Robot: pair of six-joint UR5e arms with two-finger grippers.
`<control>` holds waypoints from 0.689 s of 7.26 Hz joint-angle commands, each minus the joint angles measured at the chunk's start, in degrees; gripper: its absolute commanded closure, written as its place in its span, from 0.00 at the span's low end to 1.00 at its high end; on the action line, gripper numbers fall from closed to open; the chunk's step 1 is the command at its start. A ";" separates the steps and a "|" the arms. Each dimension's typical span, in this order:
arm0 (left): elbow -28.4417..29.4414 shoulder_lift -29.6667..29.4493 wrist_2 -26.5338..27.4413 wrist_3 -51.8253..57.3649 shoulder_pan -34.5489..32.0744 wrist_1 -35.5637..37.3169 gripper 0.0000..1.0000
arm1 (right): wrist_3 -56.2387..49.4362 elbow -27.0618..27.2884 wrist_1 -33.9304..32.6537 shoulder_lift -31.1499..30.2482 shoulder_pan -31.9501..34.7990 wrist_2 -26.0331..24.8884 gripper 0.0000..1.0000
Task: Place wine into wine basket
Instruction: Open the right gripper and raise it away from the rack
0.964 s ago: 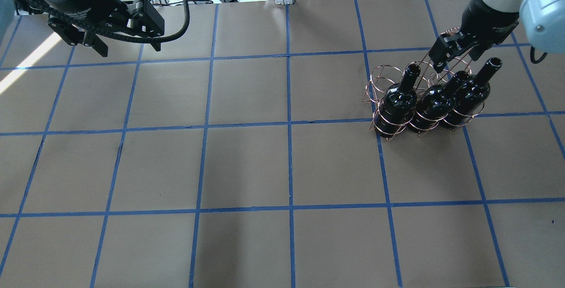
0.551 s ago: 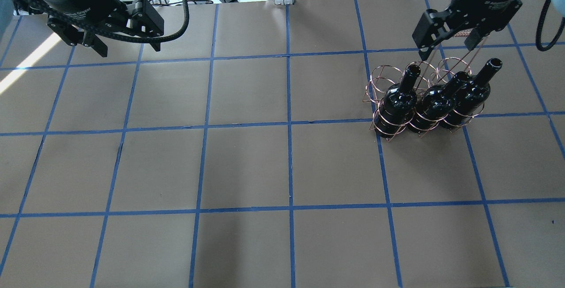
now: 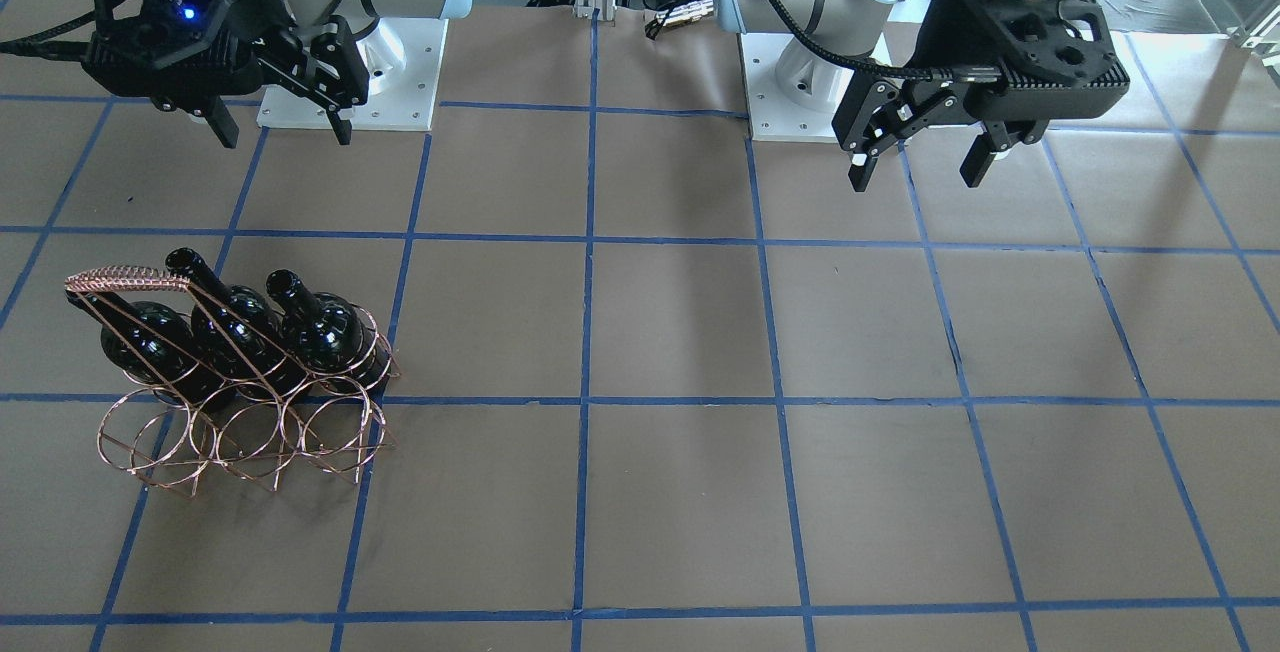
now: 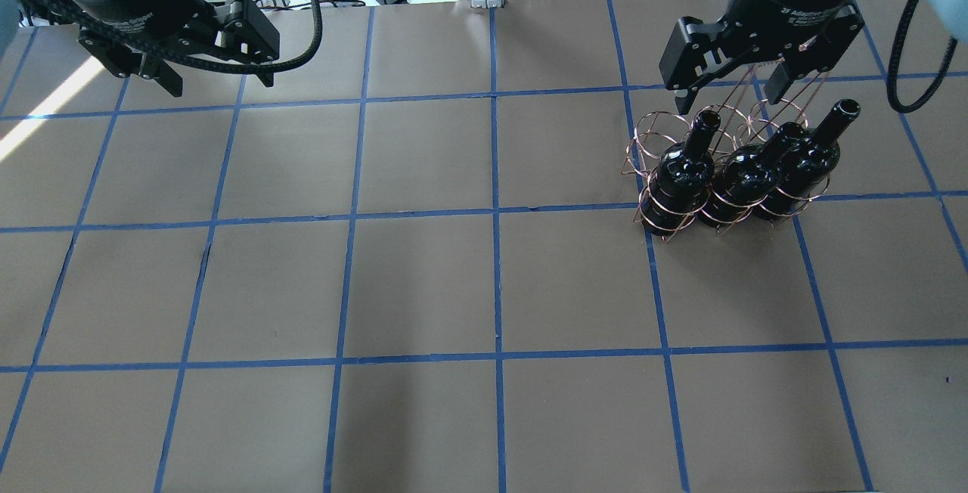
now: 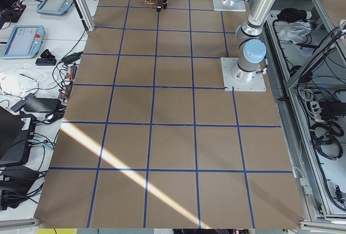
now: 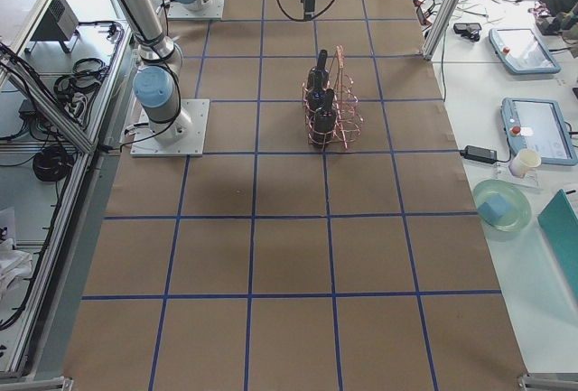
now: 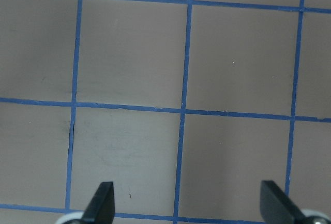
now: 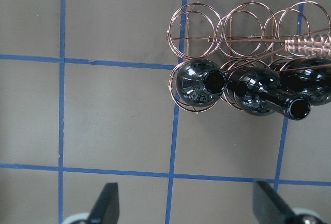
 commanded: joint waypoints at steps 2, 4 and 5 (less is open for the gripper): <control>-0.03 0.13 -0.07 0.00 -0.01 0.05 0.00 | 0.00 0.12 -0.05 0.35 -0.11 0.06 0.05; -0.03 0.13 -0.07 0.00 -0.01 0.05 0.00 | -0.44 0.65 0.13 0.17 -0.28 -0.38 0.05; -0.03 0.13 -0.07 0.00 -0.01 0.05 0.00 | -0.70 0.65 0.13 0.17 -0.37 -0.90 0.05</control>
